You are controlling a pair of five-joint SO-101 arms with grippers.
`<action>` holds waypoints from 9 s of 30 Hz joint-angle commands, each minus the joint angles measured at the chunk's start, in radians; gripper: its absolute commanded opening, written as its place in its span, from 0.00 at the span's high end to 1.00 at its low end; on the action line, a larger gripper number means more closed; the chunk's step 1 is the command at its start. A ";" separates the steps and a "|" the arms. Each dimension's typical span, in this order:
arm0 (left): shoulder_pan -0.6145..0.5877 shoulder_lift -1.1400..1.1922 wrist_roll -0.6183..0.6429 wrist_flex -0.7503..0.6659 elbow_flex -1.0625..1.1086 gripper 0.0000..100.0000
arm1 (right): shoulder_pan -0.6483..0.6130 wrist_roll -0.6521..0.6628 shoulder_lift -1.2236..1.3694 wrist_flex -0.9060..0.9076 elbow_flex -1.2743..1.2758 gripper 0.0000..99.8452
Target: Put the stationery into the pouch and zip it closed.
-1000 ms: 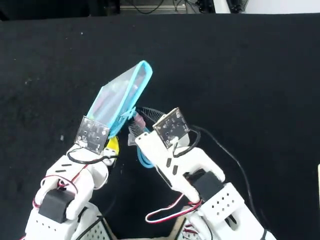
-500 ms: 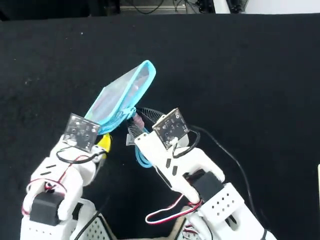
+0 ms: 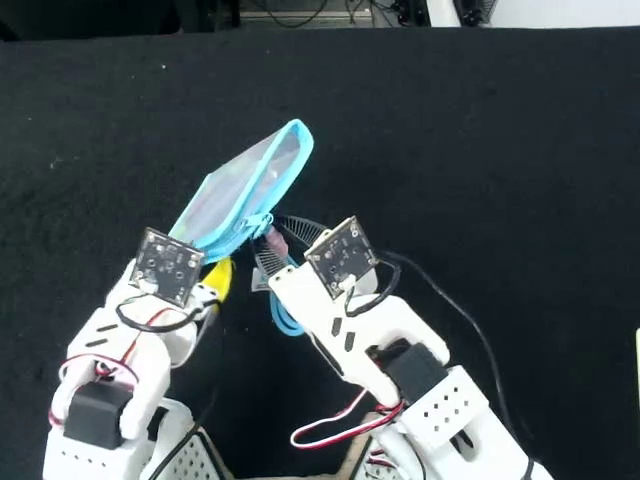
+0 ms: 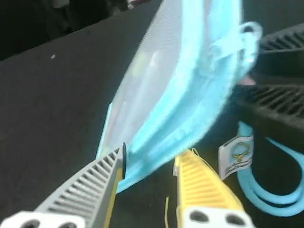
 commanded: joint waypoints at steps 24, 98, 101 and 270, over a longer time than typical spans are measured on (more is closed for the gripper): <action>0.030 0.006 0.189 -0.402 0.199 0.83 | -0.003 -0.002 0.001 0.002 -0.053 0.99; 0.021 0.005 0.095 -0.311 0.255 0.97 | 0.264 -0.003 0.010 -0.310 0.081 0.99; 0.021 0.005 0.095 -0.311 0.255 0.97 | 0.264 -0.003 0.010 -0.310 0.081 0.99; -0.094 -0.164 0.103 -0.207 0.288 0.97 | 0.620 -0.011 0.012 -0.539 0.185 0.99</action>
